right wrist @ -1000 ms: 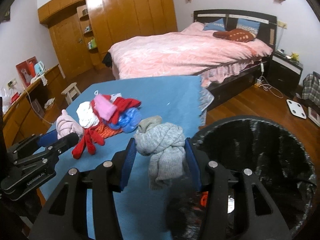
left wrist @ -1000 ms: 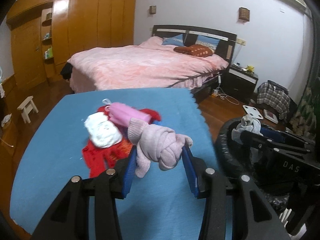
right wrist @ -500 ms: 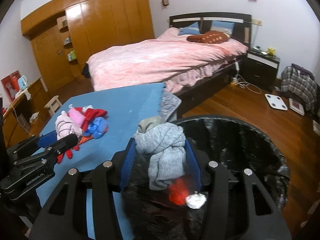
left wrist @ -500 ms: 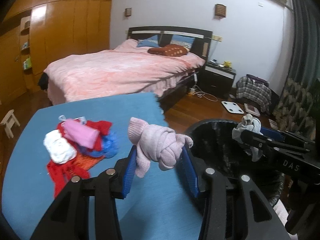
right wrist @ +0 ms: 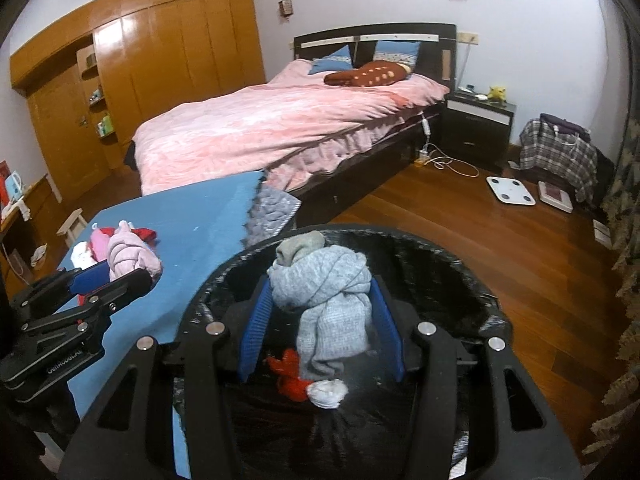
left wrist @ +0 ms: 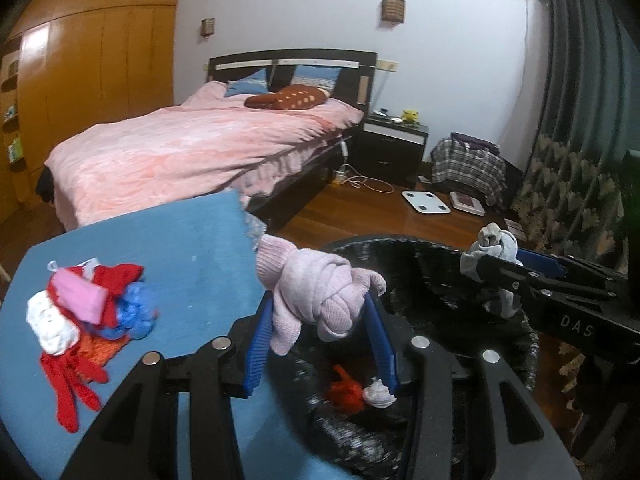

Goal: Collect trash
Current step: 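Carry the glove and sock over the bin and open both tools to drop them, then return to the pile and grasp the white cloth bundle with the left tool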

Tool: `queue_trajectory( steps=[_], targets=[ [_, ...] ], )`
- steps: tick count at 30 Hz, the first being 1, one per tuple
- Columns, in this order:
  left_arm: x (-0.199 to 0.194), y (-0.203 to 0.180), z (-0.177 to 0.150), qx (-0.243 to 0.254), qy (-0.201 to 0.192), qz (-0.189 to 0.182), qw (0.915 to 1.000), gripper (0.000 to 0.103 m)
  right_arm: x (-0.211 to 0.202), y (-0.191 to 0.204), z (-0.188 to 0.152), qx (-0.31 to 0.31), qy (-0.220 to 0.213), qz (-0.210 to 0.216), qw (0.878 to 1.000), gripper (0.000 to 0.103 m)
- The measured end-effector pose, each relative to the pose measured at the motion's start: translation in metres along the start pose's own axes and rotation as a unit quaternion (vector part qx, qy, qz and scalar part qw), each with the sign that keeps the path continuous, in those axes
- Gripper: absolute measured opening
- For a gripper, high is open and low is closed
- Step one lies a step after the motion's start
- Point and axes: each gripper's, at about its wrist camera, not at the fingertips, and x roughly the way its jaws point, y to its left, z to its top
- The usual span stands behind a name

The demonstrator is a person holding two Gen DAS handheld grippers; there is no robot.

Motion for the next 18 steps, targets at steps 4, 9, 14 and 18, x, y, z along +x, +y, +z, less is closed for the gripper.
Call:
queue_trajectory(
  steps=[4, 9, 14, 18],
  targets=[
    [0.009, -0.014, 0.001, 0.010, 0.003, -0.012, 0.9999, 0.045, 0.000, -0.013, -0.004, 0.006, 0.001, -0.010, 1.000, 0.049],
    [0.021, -0.028, 0.003, 0.018, 0.010, -0.026, 0.9995, 0.045, 0.001, -0.027, -0.009, 0.013, 0.004, -0.020, 1.000, 0.050],
    [0.028, -0.034, 0.002, 0.024, 0.020, -0.038, 0.9988, 0.059, -0.001, -0.037, -0.014, 0.021, 0.002, -0.033, 0.999, 0.060],
    [0.024, -0.029, 0.002, 0.023, 0.017, -0.031, 0.9991, 0.069, -0.004, -0.040, -0.013, 0.020, -0.005, -0.047, 0.999, 0.080]
  ],
)
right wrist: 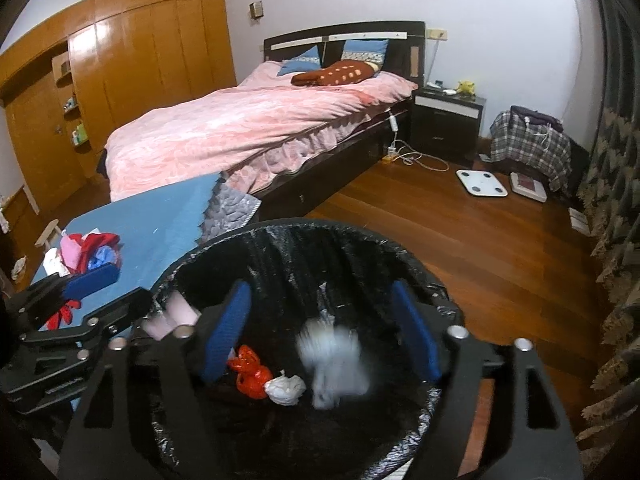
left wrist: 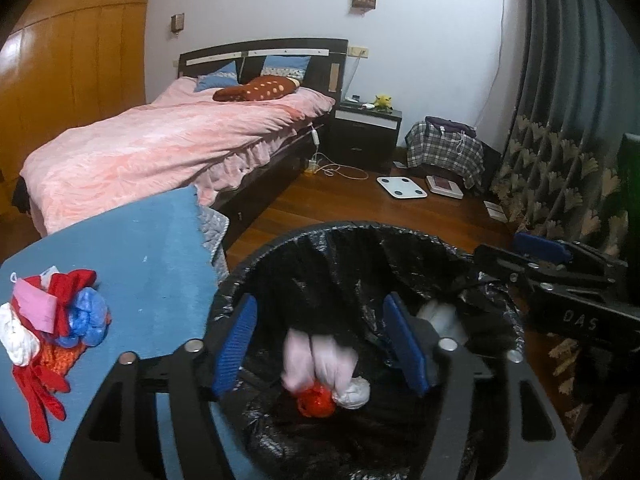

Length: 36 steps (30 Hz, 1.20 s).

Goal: Collect trash
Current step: 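Return to the pile and grasp the white cloth bundle with the left tool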

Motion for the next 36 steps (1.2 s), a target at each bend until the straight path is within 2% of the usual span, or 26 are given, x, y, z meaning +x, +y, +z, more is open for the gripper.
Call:
queue_trajectory(
  steps=[1, 4, 6, 10, 20, 27, 36],
  targets=[
    [-0.002, 0.003, 0.000, -0.002, -0.002, 0.004, 1.0000, 0.072, -0.001, 0.000, 0.000, -0.001, -0.002, -0.002, 1.000, 0.086],
    [-0.011, 0.014, -0.003, -0.007, -0.010, 0.023, 0.9997, 0.084, -0.005, 0.004, 0.002, -0.003, -0.013, -0.004, 1.000, 0.092],
    [-0.018, 0.022, -0.003, -0.012, -0.016, 0.037, 0.9991, 0.087, -0.007, 0.009, 0.004, -0.009, -0.017, 0.002, 1.000, 0.096],
    [-0.033, 0.047, -0.007, -0.031, -0.022, 0.062, 0.9974, 0.091, -0.008, 0.025, 0.008, -0.021, -0.021, 0.018, 0.999, 0.096],
    [-0.071, 0.110, -0.020, -0.069, -0.040, 0.145, 0.9861, 0.093, 0.008, 0.092, 0.021, -0.047, -0.017, 0.071, 0.996, 0.096],
    [-0.086, 0.167, -0.033, -0.104, -0.042, 0.211, 0.9710, 0.093, 0.028, 0.143, 0.033, -0.067, -0.018, 0.105, 0.992, 0.096],
    [-0.083, 0.227, -0.048, -0.141, -0.031, 0.257, 0.9554, 0.091, 0.057, 0.205, 0.041, -0.094, -0.017, 0.138, 0.986, 0.096]
  ],
)
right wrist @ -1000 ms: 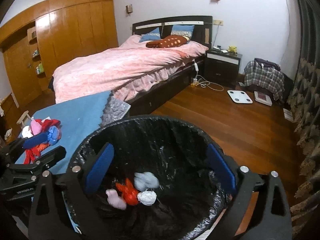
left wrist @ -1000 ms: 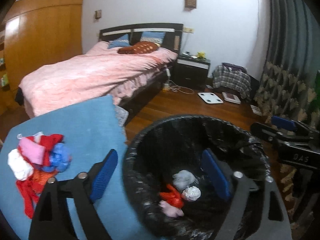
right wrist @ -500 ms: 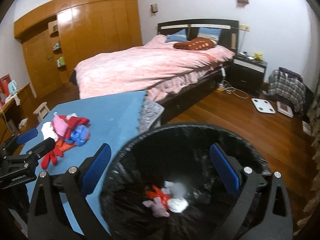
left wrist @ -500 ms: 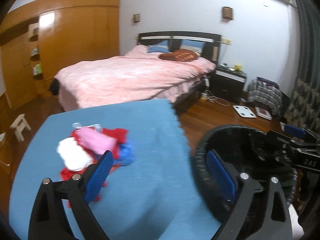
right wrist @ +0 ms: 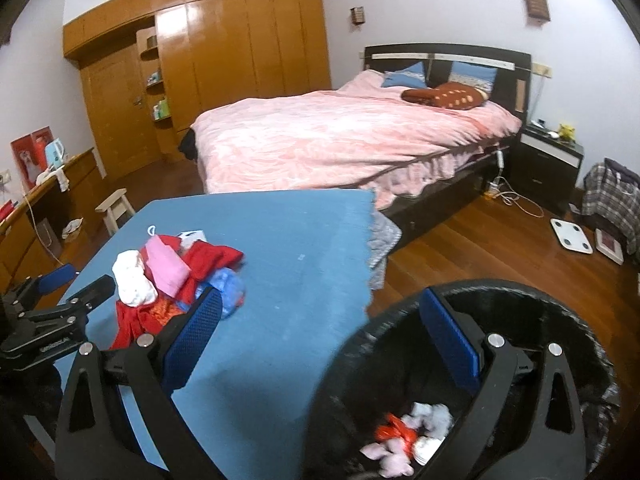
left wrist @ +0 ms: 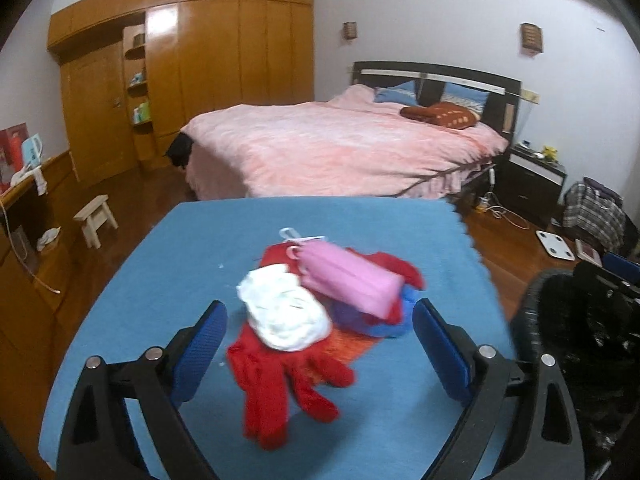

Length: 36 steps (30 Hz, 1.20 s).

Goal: Collect trash
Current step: 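Return to the pile and grasp the white cloth bundle with the left tool, then grasp the pink mask pouch with the right tool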

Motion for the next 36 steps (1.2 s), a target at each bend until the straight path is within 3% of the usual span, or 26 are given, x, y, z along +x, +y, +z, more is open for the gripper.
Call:
queue_trajectory(
  steps=[15, 24, 36],
  targets=[
    [0.058, 0.028, -0.005, -0.019, 0.046, -0.003, 0.9988, 0.075, 0.049, 0.038, -0.005, -0.023, 0.031, 0.012, 0.999, 0.096],
    [0.066, 0.031, -0.010, -0.033, 0.060, -0.017, 0.9975, 0.049, 0.056, 0.047, -0.004, -0.034, 0.037, 0.014, 0.999, 0.096],
    [0.034, 0.040, 0.005, -0.044, 0.027, -0.032, 0.9982, 0.047, 0.062, 0.060, 0.002, -0.043, 0.033, 0.030, 0.998, 0.096]
  ],
)
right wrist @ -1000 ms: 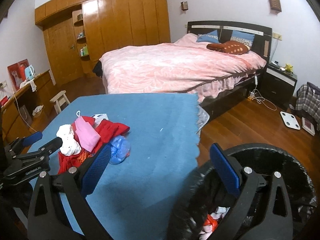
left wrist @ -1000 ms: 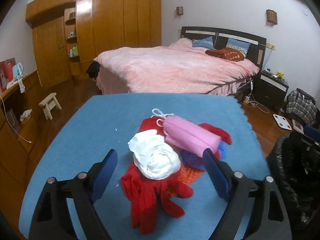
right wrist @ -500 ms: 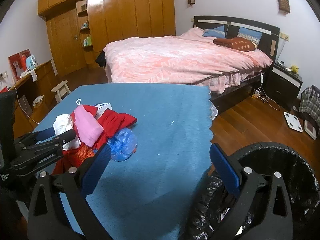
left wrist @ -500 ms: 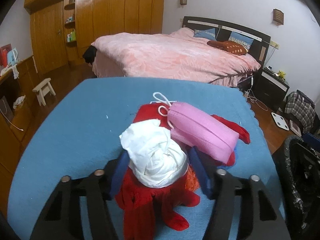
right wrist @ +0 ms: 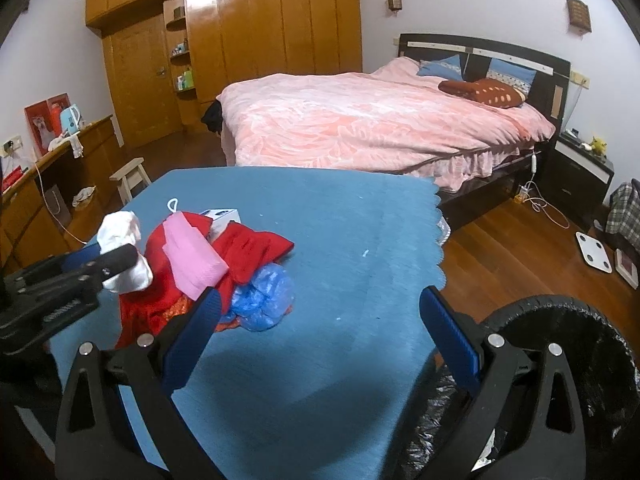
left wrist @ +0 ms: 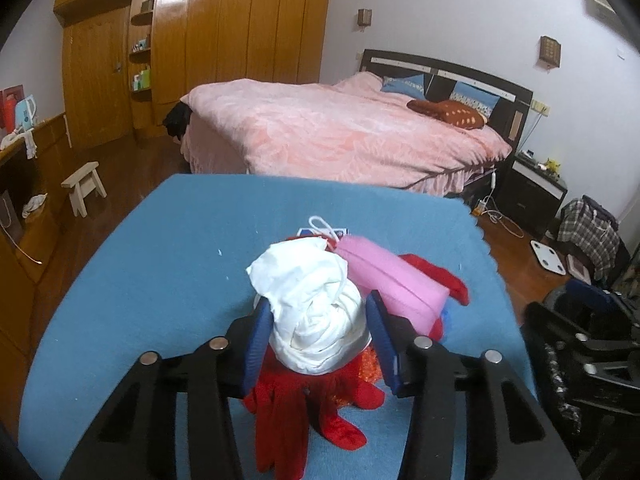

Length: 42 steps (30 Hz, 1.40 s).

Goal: Collect trash
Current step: 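Grasp the pink mask pouch with the right tool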

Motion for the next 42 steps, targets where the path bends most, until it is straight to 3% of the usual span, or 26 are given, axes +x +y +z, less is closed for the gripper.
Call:
queue_trajectory(
  steps=[18, 22, 32, 37, 42],
  targets=[
    [-0.007, 0.041, 0.004, -0.005, -0.012, 0.047, 0.9988, 0.047, 0.032, 0.057, 0.024, -0.028, -0.004, 0.060, 0.998, 0.095],
    [-0.007, 0.050, 0.003, -0.009, -0.011, 0.052, 0.9986, 0.047, 0.042, 0.072, 0.025, -0.043, 0.003, 0.070, 0.997, 0.083],
    [-0.008, 0.063, 0.002, -0.019, -0.011, 0.056, 0.9982, 0.047, 0.070, 0.093, 0.019, -0.067, 0.042, 0.073, 0.994, 0.070],
    [-0.008, 0.063, 0.002, -0.019, -0.010, 0.055, 0.9983, 0.047, 0.076, 0.095, 0.012, -0.071, 0.058, 0.078, 0.993, 0.045],
    [-0.008, 0.064, 0.003, -0.020, -0.011, 0.055, 0.9982, 0.047, 0.068, 0.091, 0.015, -0.068, 0.060, 0.094, 0.991, 0.034]
  ],
)
